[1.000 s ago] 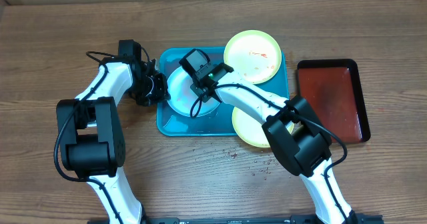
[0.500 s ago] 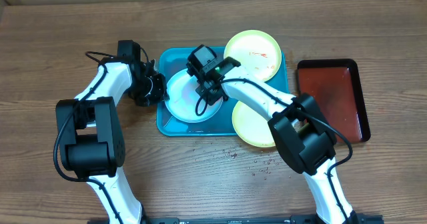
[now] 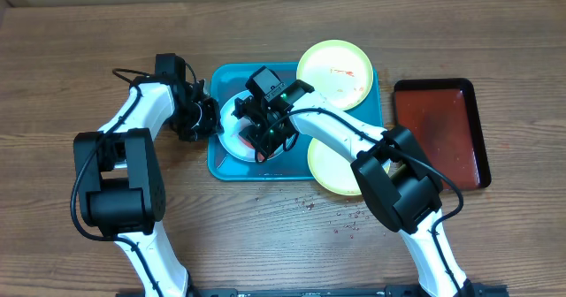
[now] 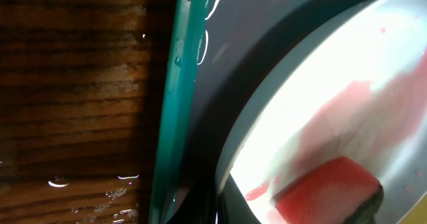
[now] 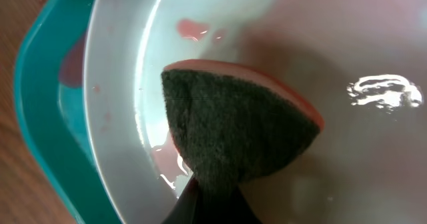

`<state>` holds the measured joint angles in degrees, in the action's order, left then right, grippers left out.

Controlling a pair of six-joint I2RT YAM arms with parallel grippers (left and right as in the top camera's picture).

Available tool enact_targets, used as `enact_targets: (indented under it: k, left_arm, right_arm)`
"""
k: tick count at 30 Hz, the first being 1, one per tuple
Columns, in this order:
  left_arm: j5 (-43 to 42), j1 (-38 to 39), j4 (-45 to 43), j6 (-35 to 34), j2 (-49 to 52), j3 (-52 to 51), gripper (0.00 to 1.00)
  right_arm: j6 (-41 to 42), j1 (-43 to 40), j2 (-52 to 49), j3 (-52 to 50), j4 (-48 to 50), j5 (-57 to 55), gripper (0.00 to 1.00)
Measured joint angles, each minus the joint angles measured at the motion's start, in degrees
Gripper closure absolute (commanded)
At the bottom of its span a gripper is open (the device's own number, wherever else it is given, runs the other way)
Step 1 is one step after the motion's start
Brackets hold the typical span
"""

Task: Clean dirty plates on tray and stack at the side
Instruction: 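Scrub the white plate with the sponge while the left gripper holds it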

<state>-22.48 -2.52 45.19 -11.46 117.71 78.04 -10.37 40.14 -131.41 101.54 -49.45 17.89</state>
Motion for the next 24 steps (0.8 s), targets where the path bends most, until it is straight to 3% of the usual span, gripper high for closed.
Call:
enact_targets:
  k: [14,24]
  left_arm:
    - [-0.07,0.00,-0.04,-0.17,0.00,0.00,0.96]
    - [-0.04,0.02,-0.17,-0.20,0.00,0.00,0.96]
  right_arm:
    - [0.02,0.15,-0.15,-0.09,10.19,-31.61,0.96]
    - [6.27,-0.04,-0.39,-0.13,14.73,-11.56,0.96]
